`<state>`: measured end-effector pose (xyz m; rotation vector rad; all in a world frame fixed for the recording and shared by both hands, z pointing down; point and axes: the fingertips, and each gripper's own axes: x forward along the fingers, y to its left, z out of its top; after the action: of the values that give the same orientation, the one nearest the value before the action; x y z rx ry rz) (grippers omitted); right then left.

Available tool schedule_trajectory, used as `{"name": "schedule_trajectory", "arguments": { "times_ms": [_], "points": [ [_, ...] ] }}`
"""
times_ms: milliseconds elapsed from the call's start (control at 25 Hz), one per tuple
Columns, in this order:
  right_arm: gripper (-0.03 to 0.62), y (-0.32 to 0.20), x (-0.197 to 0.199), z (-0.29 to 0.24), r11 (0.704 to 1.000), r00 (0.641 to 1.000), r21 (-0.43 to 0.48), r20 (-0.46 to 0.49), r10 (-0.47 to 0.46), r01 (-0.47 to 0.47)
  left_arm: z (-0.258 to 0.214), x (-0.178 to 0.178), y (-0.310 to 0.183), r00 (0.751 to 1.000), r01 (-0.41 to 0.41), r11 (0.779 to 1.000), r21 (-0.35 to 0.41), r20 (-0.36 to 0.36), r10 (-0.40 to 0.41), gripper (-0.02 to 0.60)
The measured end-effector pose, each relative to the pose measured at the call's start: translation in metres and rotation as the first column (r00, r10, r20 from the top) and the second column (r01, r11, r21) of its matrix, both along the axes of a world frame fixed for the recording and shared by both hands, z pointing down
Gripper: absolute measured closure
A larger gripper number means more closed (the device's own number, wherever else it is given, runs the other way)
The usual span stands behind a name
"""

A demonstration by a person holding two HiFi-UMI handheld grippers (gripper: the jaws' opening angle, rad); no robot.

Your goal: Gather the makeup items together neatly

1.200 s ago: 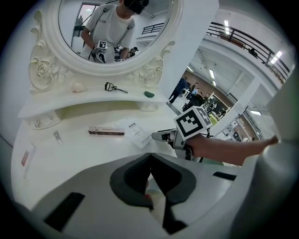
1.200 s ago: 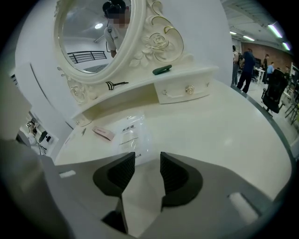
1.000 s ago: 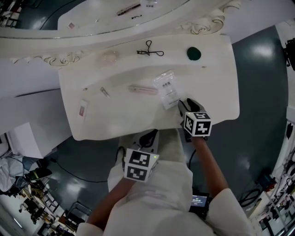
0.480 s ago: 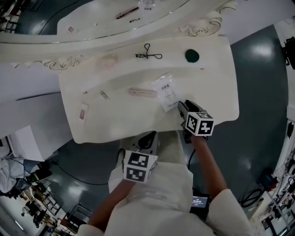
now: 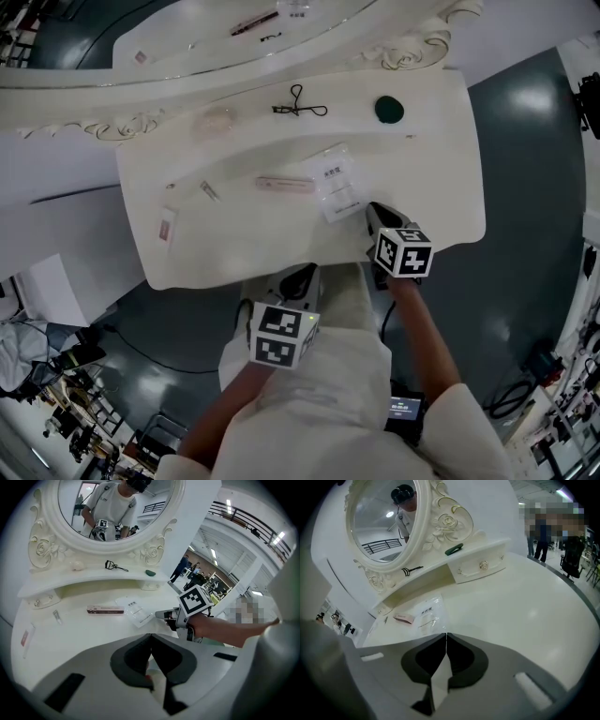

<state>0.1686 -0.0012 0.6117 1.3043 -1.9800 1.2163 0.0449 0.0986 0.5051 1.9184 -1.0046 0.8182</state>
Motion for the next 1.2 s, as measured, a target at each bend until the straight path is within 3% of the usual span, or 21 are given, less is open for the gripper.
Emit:
{"name": "schedule_trajectory", "arguments": {
  "times_ms": [240, 720, 1200],
  "points": [
    [0.592, -0.001, -0.001, -0.007, 0.999, 1.000, 0.032, -0.020, -0.022, 0.023, -0.003, 0.003, 0.000, 1.000, -0.001, 1.000, -0.019, 0.001, 0.001, 0.572],
    [0.594, -0.001, -0.006, -0.045, 0.991, 0.999, 0.137, 0.040, -0.009, 0.004, -0.003, 0.006, -0.002, 1.000, 0.000, 1.000, -0.005, -0.002, 0.000, 0.572],
    [0.594, 0.009, -0.025, -0.107, 0.940, 0.996, 0.330, -0.015, -0.090, 0.090, -0.006, 0.009, -0.003, 1.000, -0.015, 1.000, 0.007, -0.014, 0.015, 0.572]
  ]
}}
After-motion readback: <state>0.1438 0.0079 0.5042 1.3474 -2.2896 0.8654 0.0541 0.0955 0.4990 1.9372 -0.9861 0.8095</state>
